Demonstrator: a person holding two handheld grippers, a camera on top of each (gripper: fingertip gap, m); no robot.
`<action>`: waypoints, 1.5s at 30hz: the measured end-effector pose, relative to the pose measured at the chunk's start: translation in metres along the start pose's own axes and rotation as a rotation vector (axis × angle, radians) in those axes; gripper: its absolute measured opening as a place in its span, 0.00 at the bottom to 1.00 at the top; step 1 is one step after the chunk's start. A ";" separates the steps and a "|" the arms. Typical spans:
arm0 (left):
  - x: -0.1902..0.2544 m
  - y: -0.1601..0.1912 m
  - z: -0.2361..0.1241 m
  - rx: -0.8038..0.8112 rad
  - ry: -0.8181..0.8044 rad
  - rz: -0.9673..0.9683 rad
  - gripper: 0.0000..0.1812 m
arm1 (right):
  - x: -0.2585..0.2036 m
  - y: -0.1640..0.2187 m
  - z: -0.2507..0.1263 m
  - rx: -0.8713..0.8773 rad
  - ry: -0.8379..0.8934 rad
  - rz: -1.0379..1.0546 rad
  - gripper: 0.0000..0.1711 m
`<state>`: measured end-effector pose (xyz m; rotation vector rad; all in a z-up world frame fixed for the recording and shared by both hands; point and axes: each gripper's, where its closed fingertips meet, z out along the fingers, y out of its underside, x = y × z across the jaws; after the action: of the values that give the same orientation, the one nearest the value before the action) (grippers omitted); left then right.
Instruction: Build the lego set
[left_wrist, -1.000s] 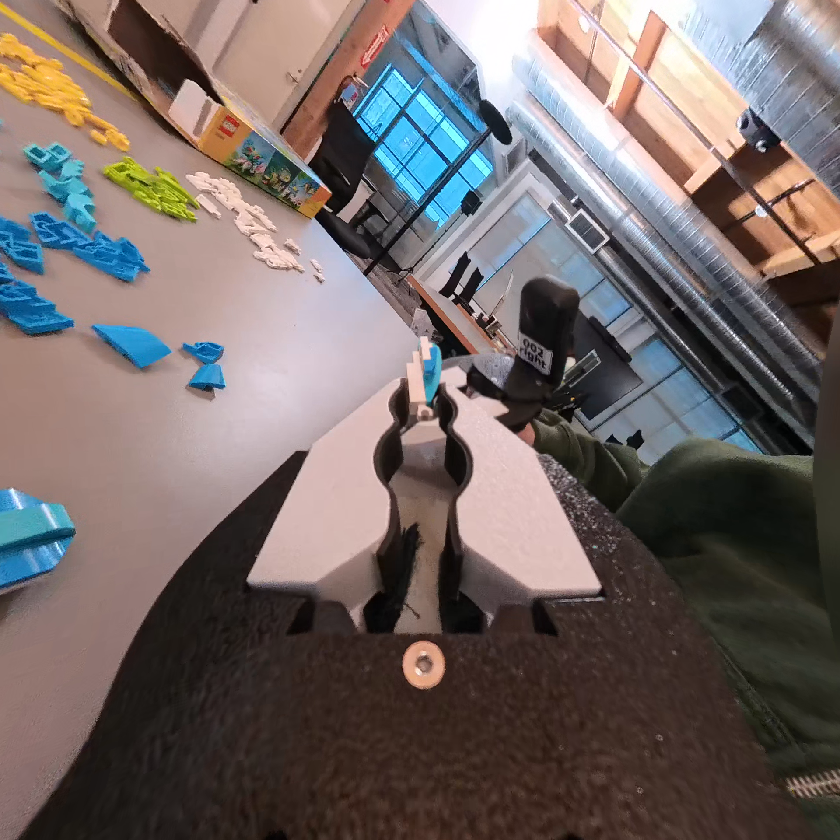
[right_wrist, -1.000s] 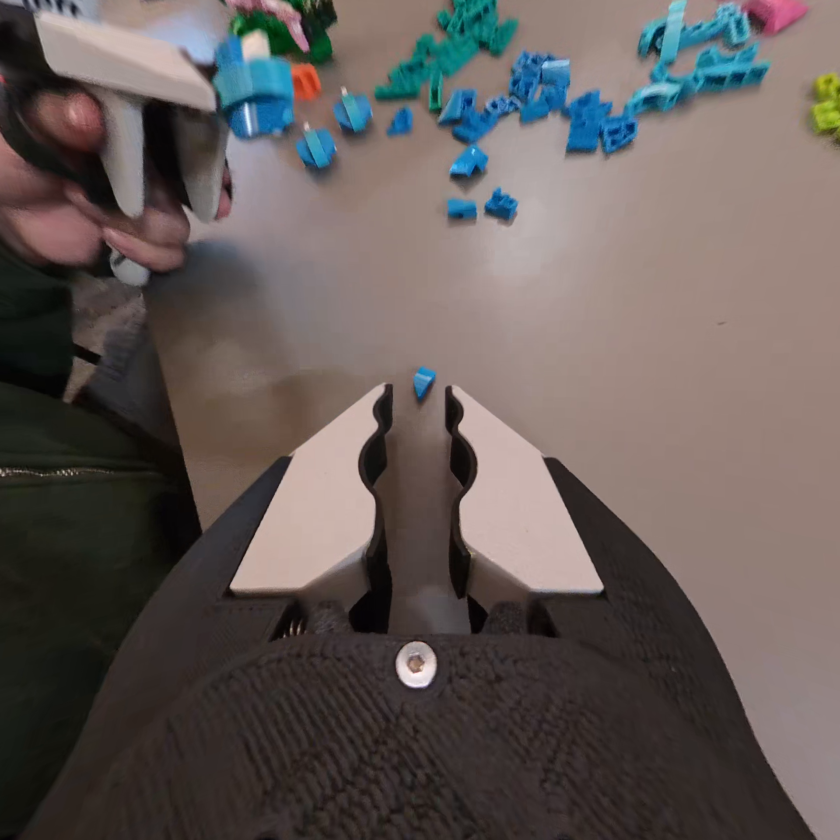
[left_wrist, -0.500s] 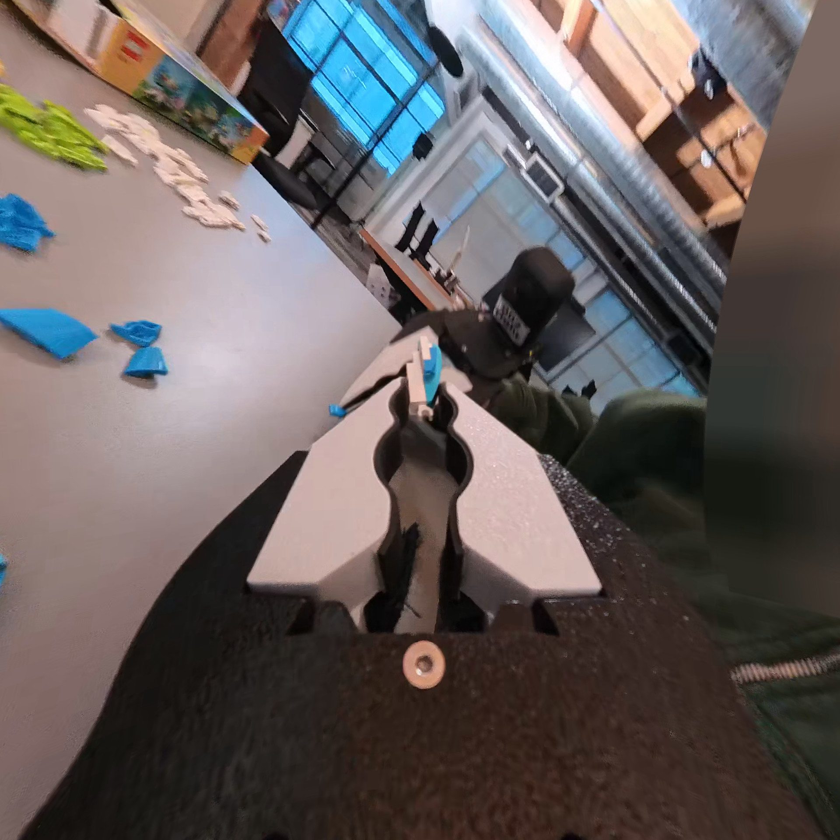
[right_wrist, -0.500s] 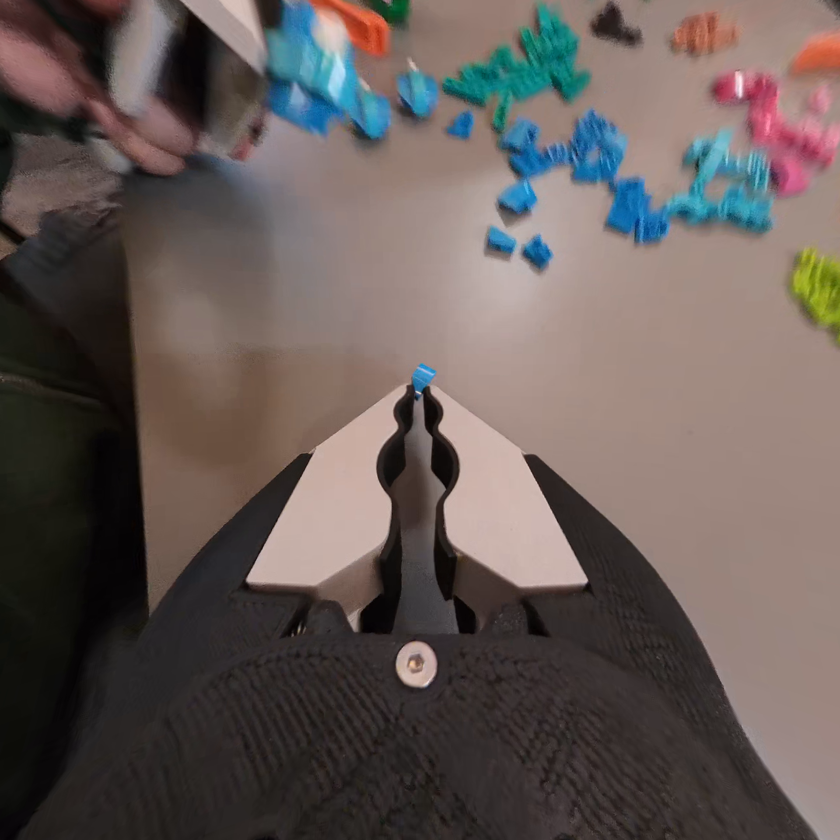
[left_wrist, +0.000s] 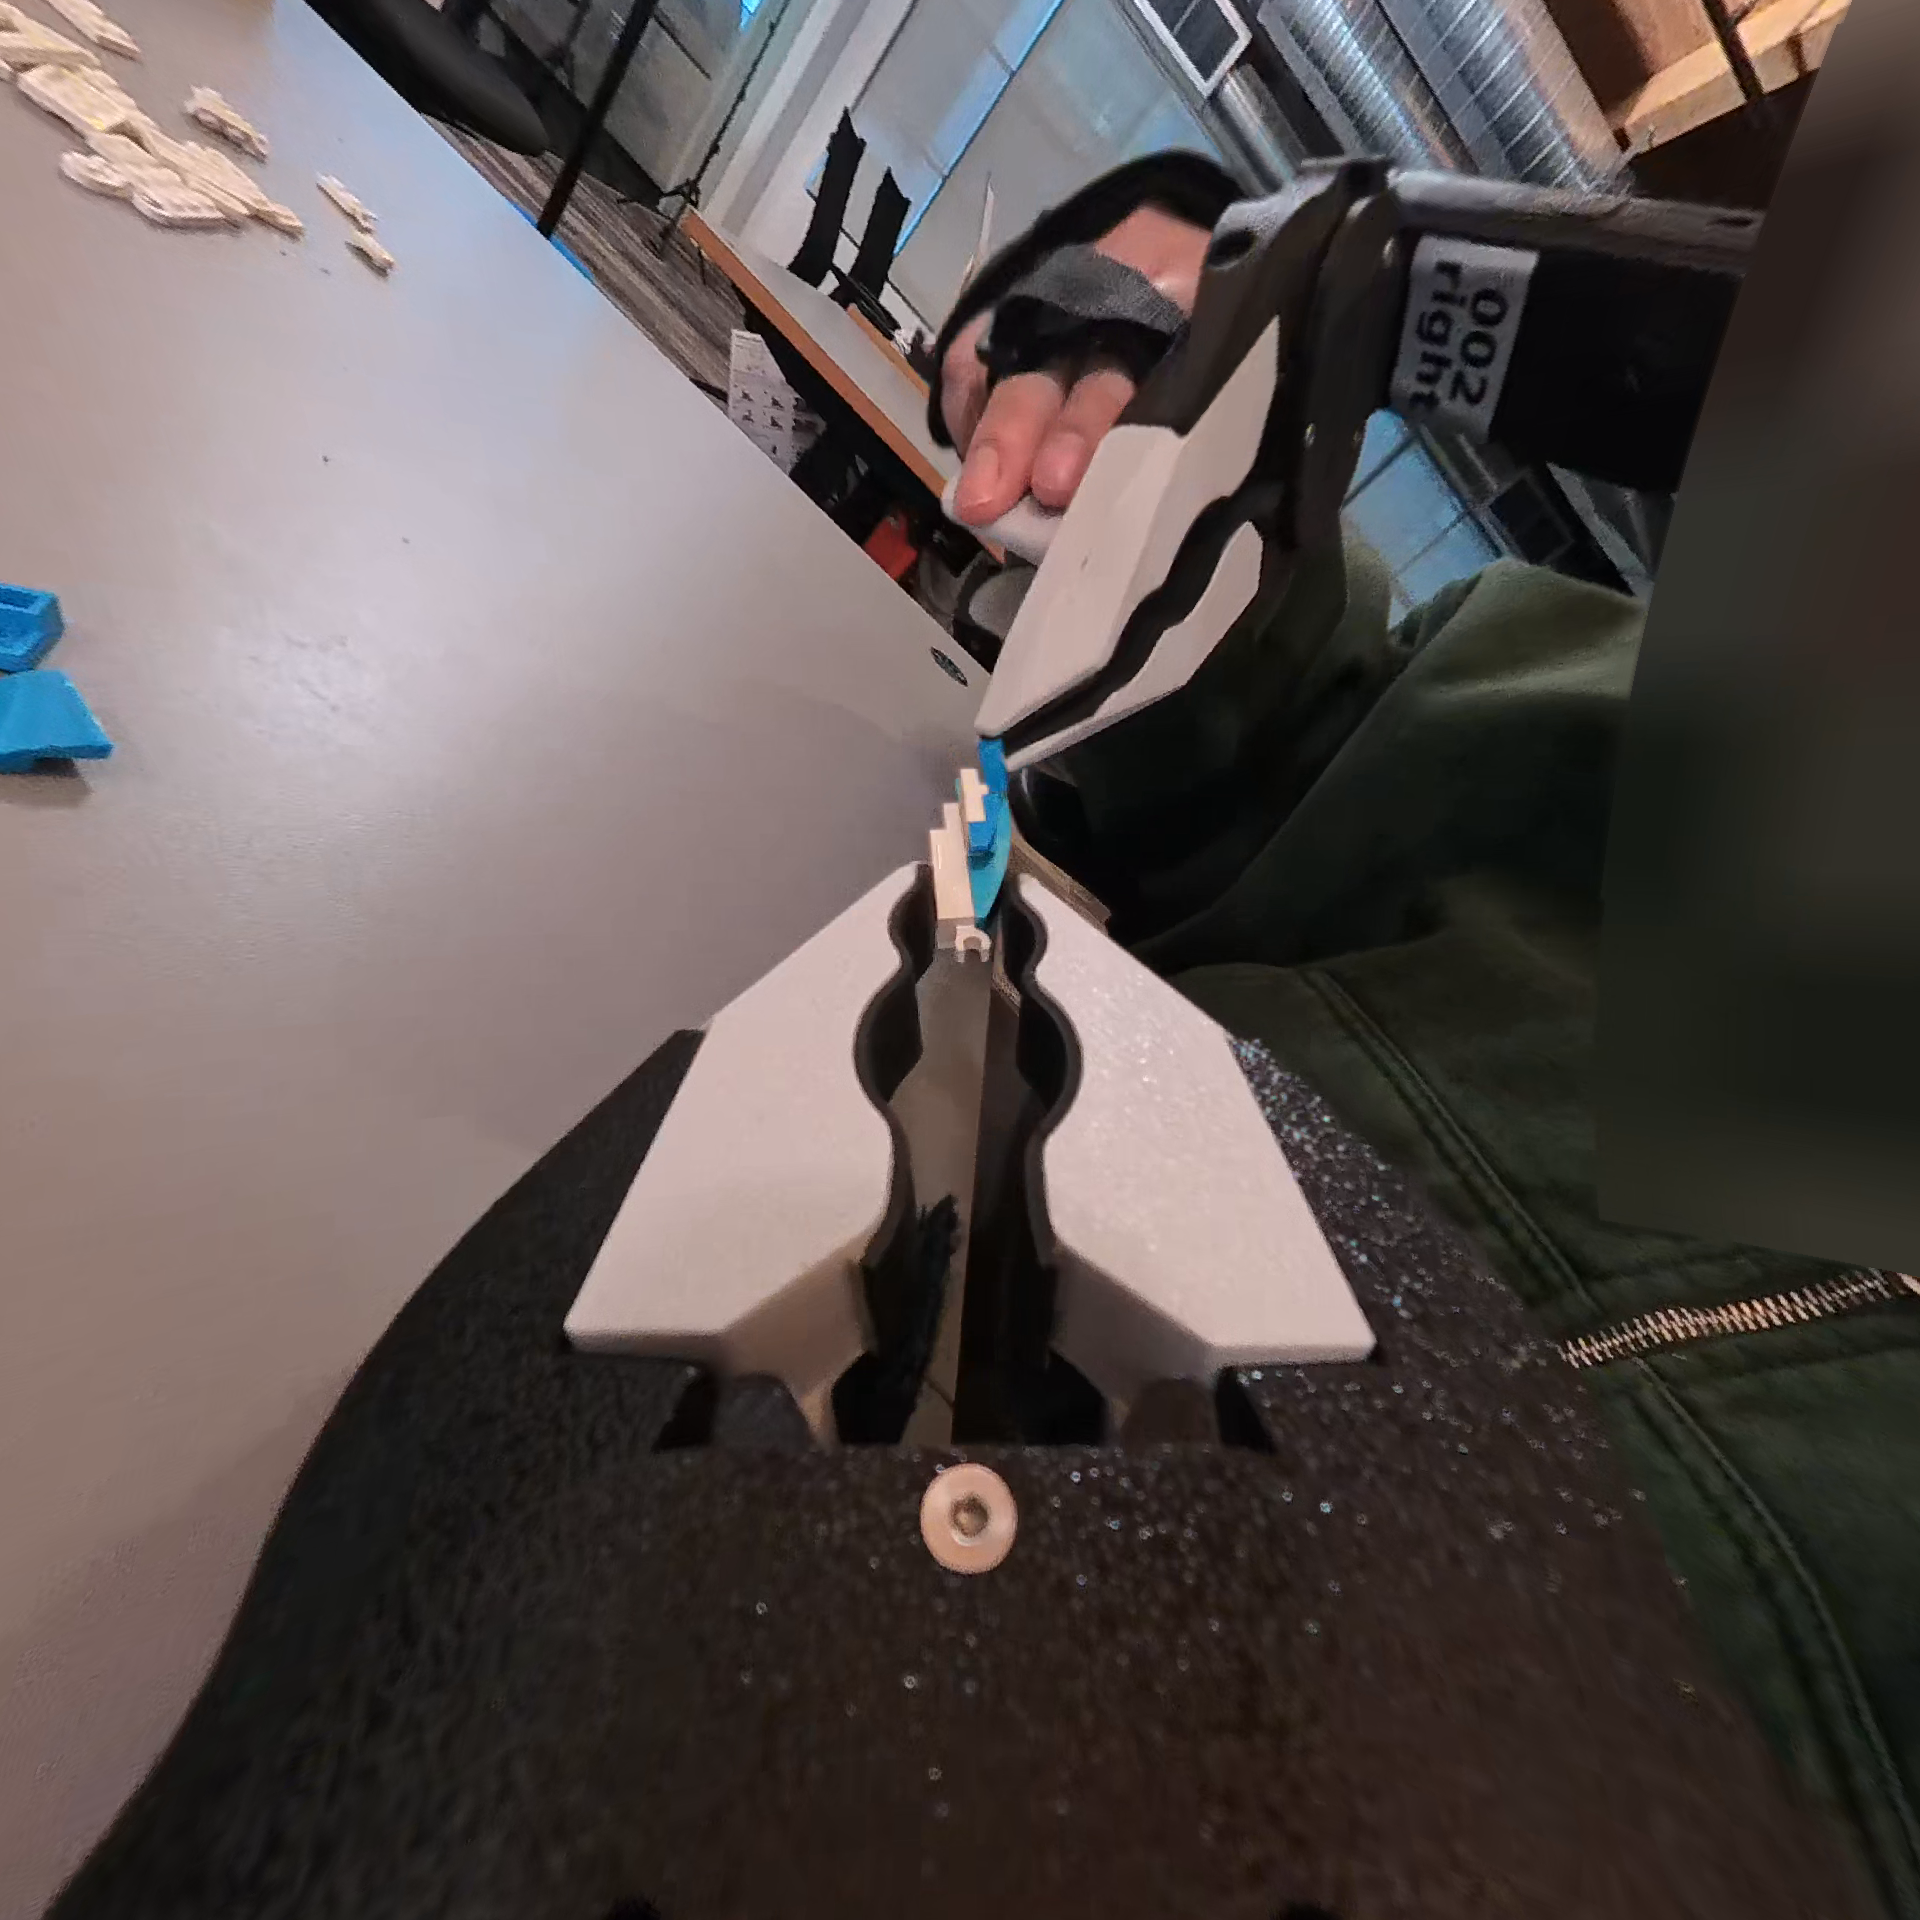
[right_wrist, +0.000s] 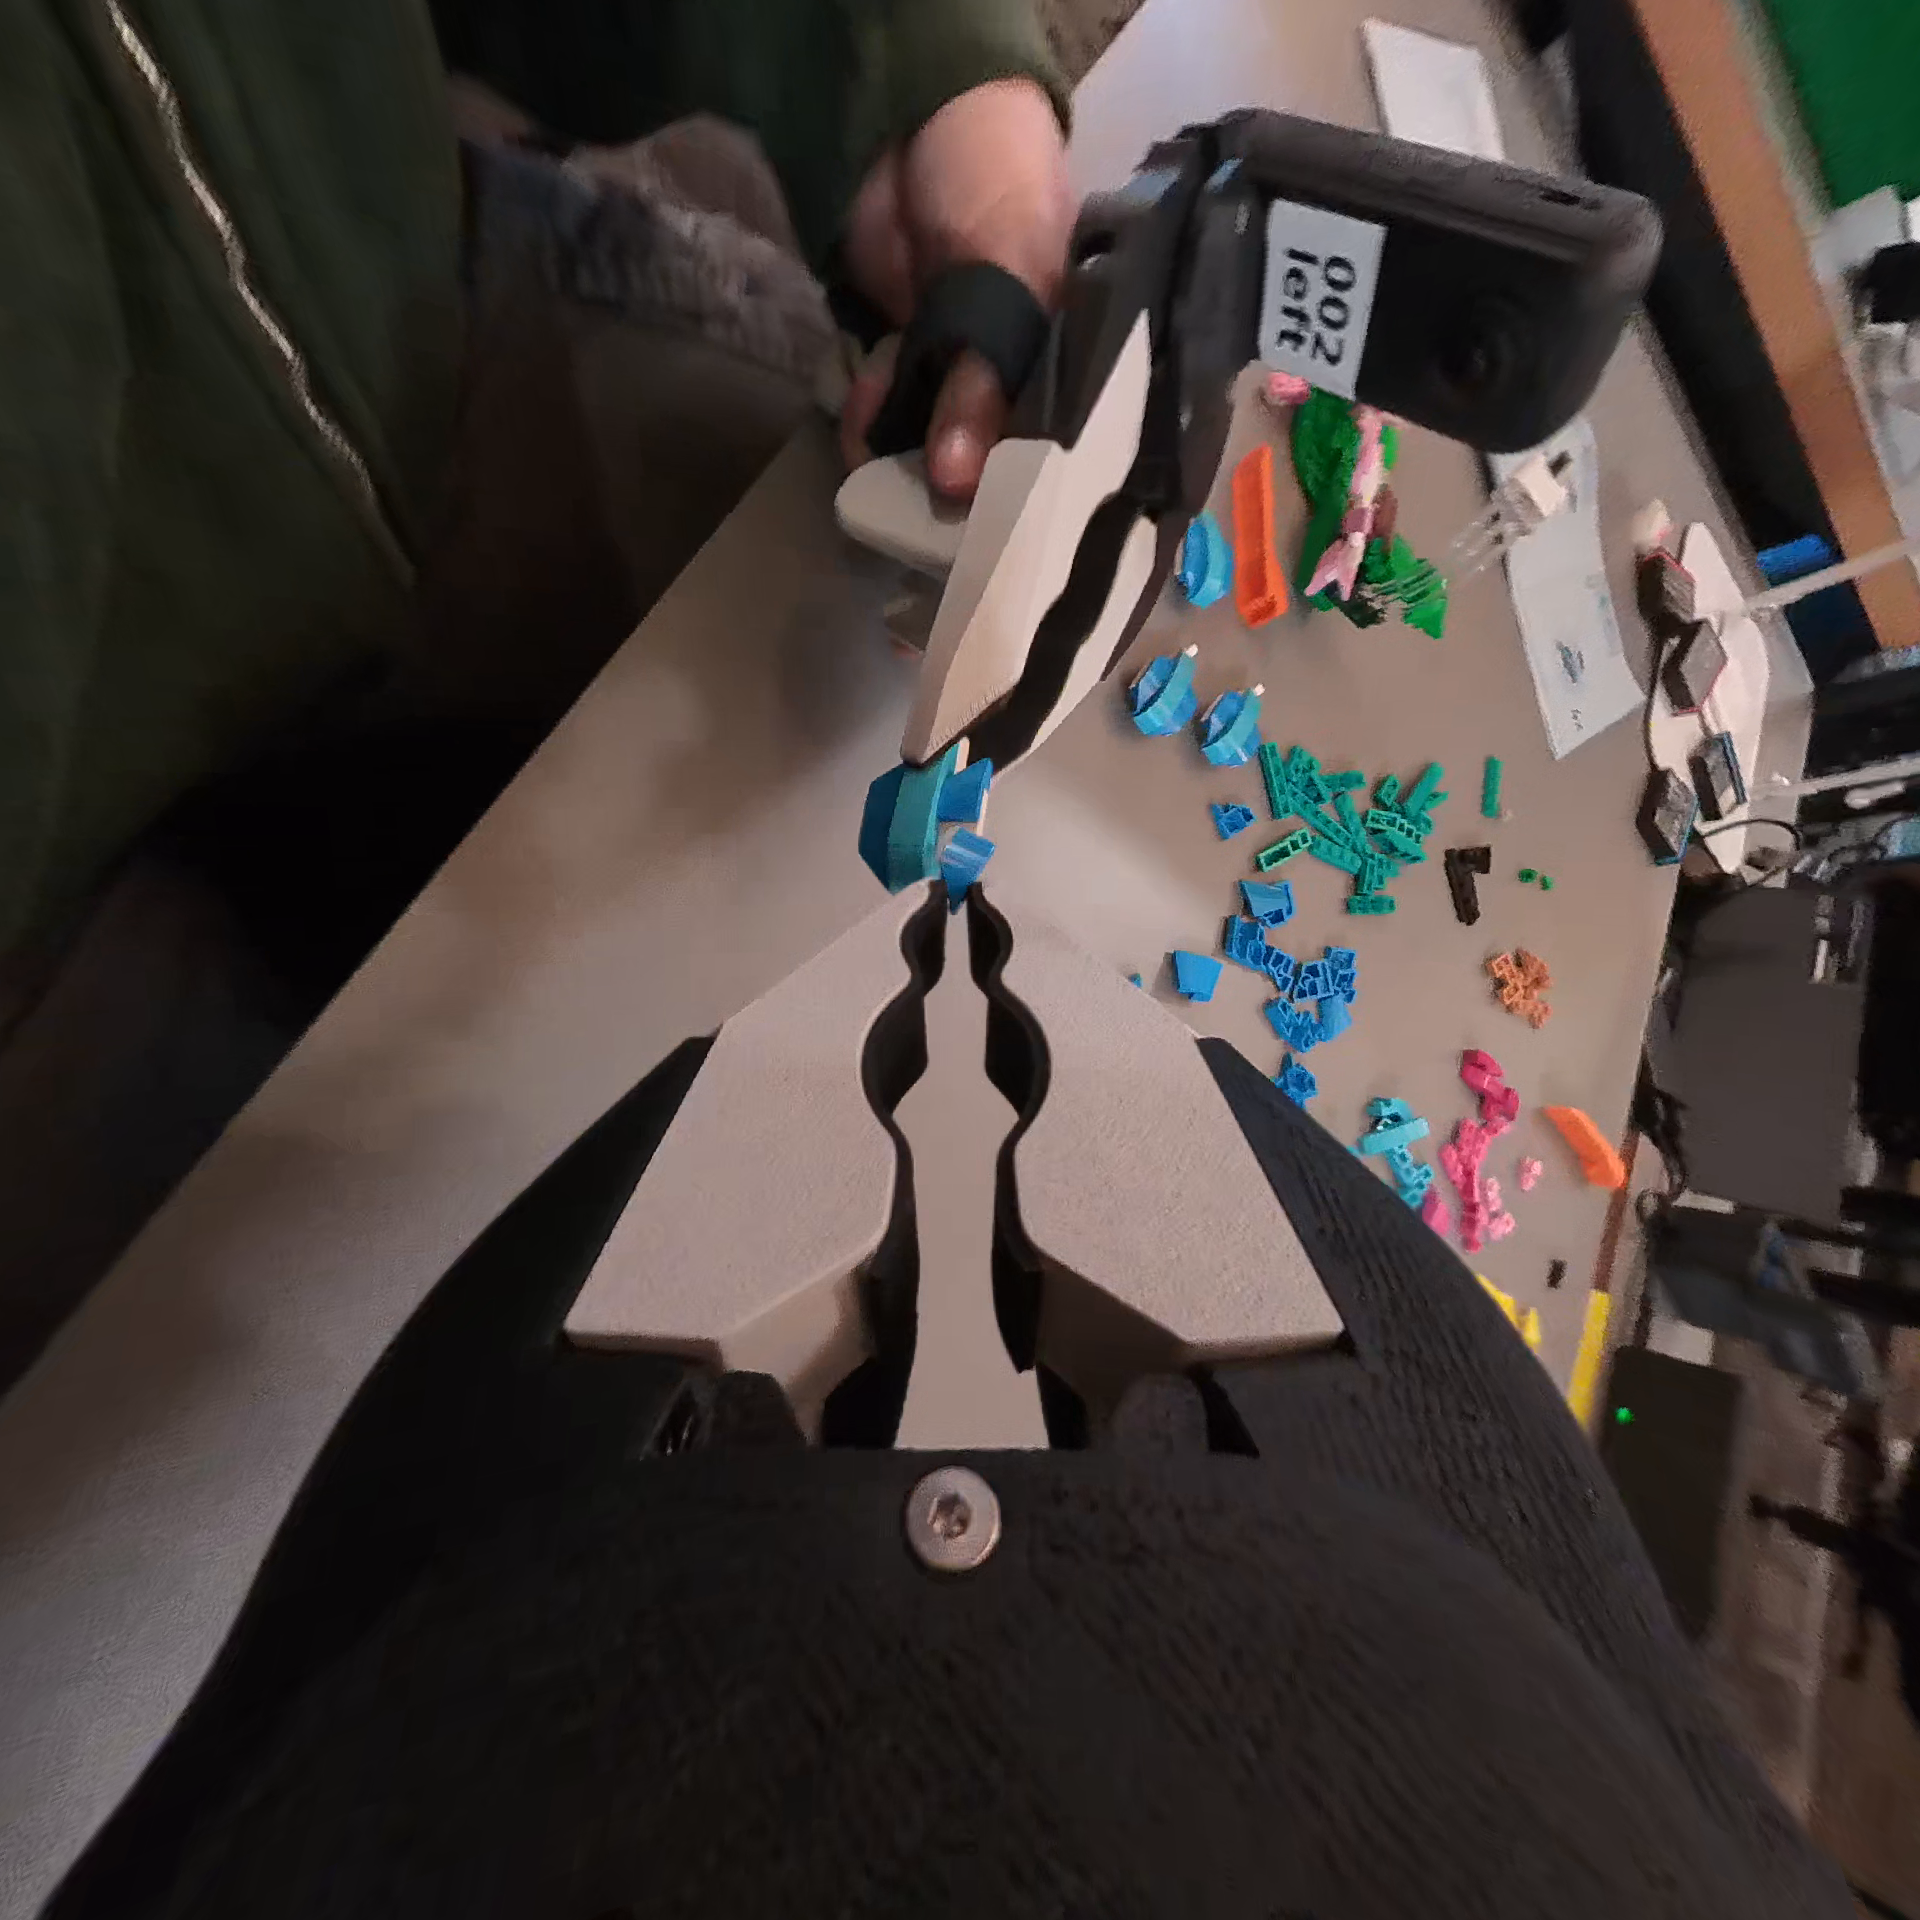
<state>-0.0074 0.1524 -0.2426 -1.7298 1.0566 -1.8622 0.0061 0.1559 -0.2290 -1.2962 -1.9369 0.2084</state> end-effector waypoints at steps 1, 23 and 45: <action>0.001 0.001 0.000 -0.005 0.002 0.002 0.06 | -0.001 -0.001 0.000 -0.017 -0.016 -0.032 0.01; 0.005 0.005 0.002 -0.023 0.021 0.040 0.06 | -0.005 -0.002 0.005 -0.251 -0.118 -0.338 0.02; 0.008 0.004 0.003 -0.021 0.028 0.066 0.06 | 0.000 -0.022 -0.008 0.051 -0.194 0.218 0.10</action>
<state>-0.0068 0.1434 -0.2407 -1.6641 1.1347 -1.8463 -0.0045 0.1432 -0.2123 -1.4992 -1.9323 0.5060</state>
